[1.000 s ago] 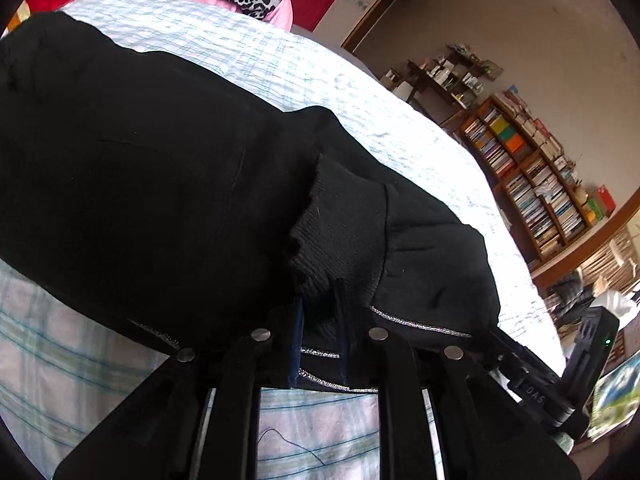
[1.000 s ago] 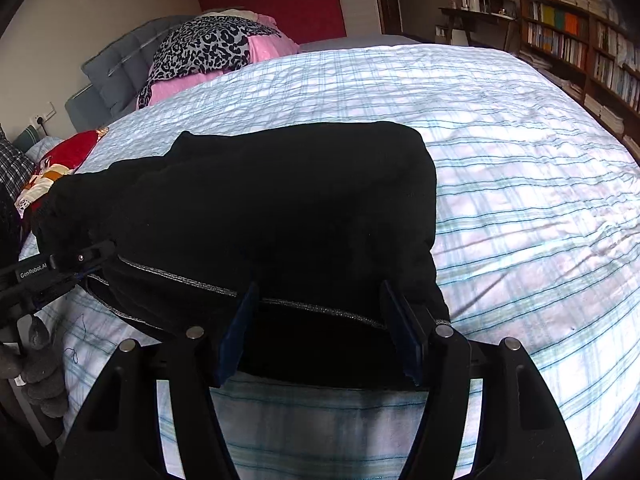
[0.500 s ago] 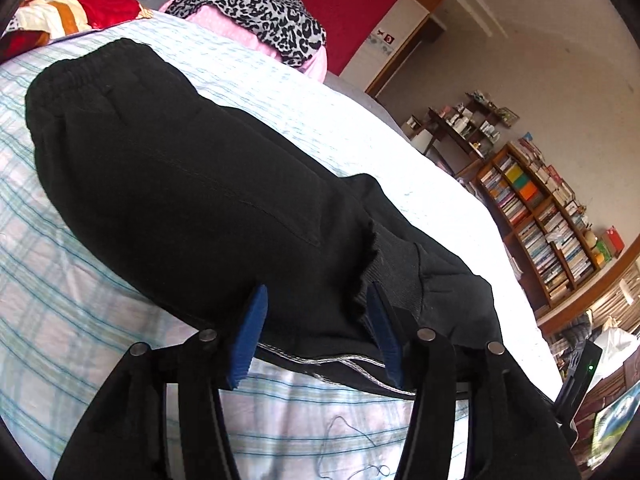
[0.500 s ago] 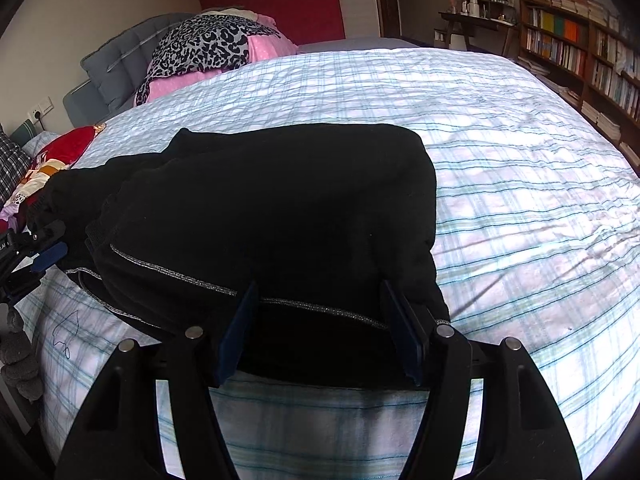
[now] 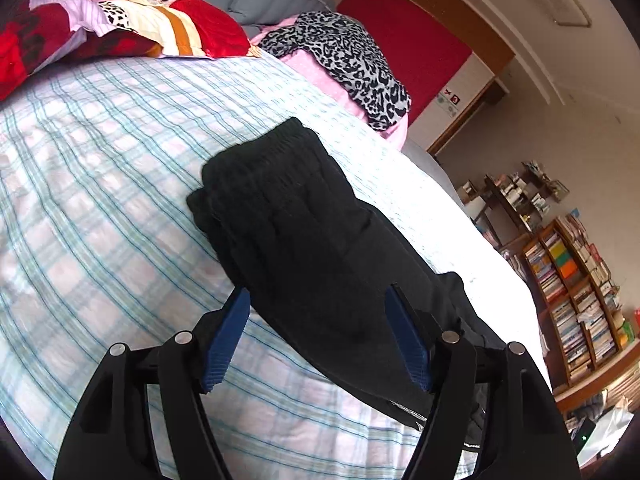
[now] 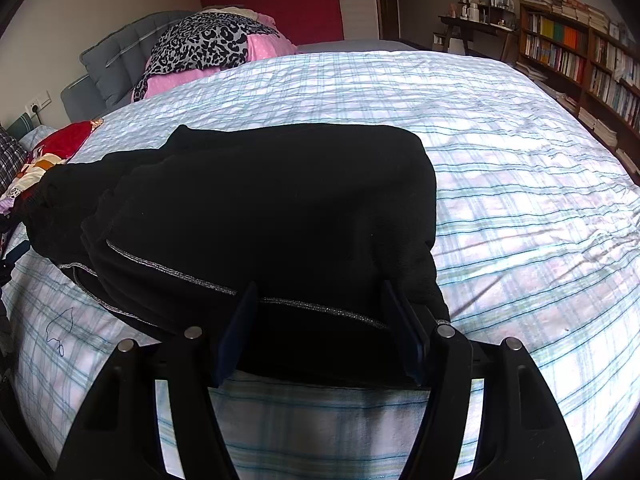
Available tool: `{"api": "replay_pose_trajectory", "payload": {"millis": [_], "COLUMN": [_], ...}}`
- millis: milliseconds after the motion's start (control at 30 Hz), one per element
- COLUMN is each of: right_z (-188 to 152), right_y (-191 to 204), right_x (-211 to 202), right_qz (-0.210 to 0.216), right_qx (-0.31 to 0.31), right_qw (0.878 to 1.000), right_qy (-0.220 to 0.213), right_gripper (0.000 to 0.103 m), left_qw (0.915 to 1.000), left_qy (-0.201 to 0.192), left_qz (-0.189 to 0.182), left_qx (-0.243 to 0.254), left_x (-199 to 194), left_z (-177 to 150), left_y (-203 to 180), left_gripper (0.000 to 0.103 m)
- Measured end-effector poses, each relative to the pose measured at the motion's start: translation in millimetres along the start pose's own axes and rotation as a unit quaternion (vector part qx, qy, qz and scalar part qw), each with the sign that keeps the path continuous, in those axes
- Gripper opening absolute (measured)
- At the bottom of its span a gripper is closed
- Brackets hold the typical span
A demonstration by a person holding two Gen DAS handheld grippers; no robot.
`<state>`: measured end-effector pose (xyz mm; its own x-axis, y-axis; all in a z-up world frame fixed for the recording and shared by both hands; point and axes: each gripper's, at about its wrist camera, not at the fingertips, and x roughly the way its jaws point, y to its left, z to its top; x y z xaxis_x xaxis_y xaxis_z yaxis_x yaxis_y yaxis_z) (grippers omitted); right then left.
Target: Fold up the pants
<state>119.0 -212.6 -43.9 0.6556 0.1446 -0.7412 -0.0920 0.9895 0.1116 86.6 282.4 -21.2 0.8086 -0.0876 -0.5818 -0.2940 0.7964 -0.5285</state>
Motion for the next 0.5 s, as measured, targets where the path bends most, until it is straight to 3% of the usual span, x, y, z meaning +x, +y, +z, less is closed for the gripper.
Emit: {"api": "replay_pose_trajectory", "payload": {"millis": [200,500], "right_z": [0,0], "right_y": [0,0], "right_x": [0,0], "right_qz": [0.0,0.0], "right_qx": [0.0,0.0], "right_qw": [1.0,1.0], "right_qy": [-0.001,-0.002], "right_gripper": [0.066,0.066], "left_qw": [0.999,0.9955], "left_qy": [0.008,0.045], "left_qz": [0.017,0.001], "left_qx": [-0.039,-0.083], "left_x": [14,45], "left_z": [22,42], "left_y": [29,47], "left_gripper": [0.075,0.076]}}
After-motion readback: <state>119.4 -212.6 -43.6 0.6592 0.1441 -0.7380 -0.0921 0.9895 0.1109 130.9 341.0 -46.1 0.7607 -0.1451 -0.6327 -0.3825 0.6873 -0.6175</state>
